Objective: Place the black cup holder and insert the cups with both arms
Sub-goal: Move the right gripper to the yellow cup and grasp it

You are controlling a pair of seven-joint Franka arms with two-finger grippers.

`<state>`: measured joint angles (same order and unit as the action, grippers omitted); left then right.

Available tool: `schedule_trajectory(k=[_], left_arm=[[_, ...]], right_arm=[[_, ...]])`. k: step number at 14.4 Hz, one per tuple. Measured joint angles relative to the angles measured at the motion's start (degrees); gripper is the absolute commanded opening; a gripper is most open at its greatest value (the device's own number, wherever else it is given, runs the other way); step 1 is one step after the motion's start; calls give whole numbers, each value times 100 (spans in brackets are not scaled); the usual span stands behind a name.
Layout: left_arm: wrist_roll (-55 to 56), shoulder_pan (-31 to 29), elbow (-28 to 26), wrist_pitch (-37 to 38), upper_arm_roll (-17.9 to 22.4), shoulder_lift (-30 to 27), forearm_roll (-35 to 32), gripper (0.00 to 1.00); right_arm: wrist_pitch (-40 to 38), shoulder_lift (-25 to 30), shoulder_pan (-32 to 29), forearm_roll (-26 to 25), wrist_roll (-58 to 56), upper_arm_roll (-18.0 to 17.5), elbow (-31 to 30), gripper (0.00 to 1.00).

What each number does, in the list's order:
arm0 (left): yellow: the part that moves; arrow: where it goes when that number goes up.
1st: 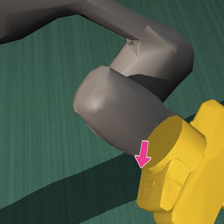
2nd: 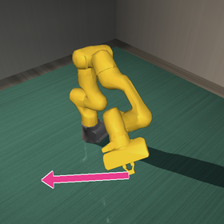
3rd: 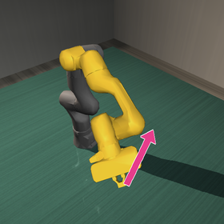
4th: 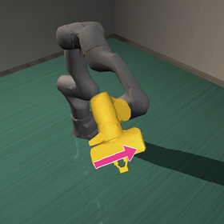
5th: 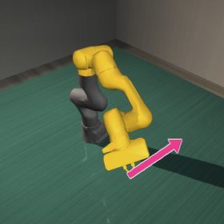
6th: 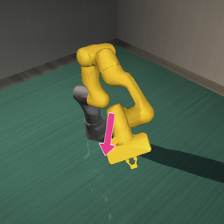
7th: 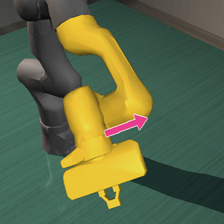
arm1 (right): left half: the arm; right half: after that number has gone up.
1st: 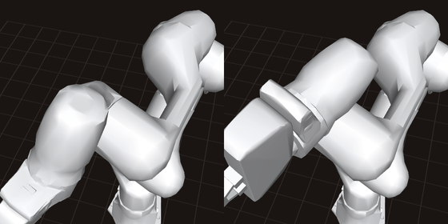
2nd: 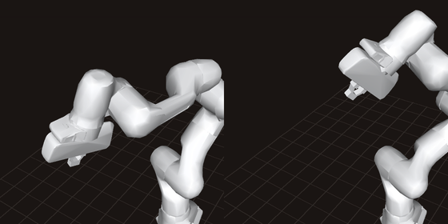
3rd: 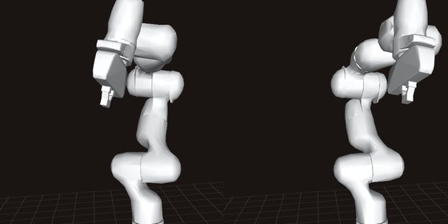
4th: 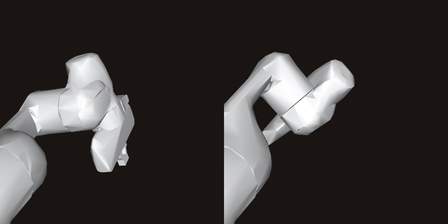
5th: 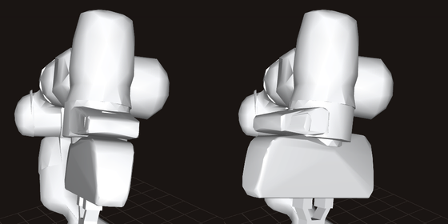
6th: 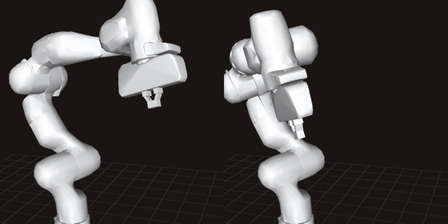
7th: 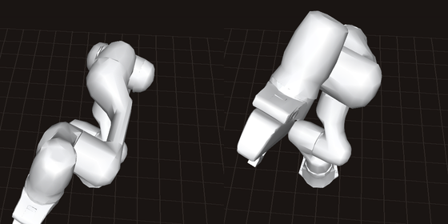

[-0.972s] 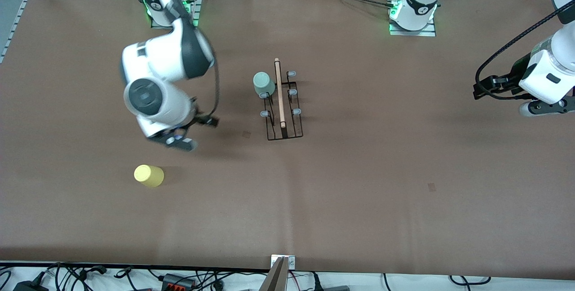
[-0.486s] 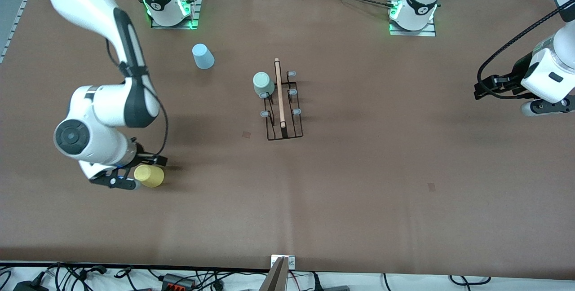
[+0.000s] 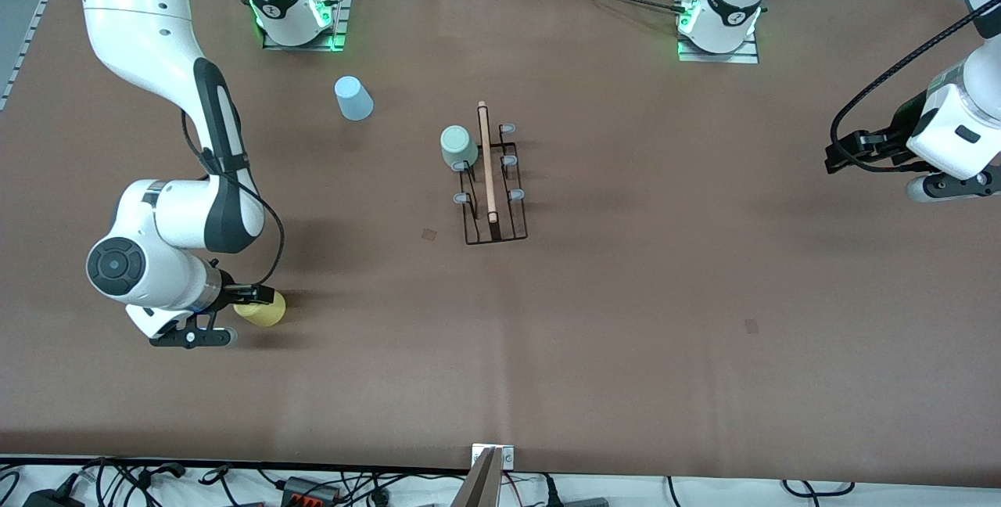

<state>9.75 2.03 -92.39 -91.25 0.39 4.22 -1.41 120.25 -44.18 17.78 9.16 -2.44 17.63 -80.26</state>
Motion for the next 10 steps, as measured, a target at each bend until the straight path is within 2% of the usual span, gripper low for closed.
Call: schedule_trajectory(k=[5, 6, 7, 10], left_arm=[[0, 9, 0, 0, 0, 0, 0, 100], [0, 9, 0, 0, 0, 0, 0, 100], [0, 9, 0, 0, 0, 0, 0, 100], [0, 9, 0, 0, 0, 0, 0, 100]], right_arm=[[92, -210, -76, 83, -520, -11, 48, 100], [97, -226, -90, 83, -548, -11, 50, 94], [98, -241, -96, 83, -562, -12, 61, 77], [99, -278, -98, 83, -569, -20, 121, 49]])
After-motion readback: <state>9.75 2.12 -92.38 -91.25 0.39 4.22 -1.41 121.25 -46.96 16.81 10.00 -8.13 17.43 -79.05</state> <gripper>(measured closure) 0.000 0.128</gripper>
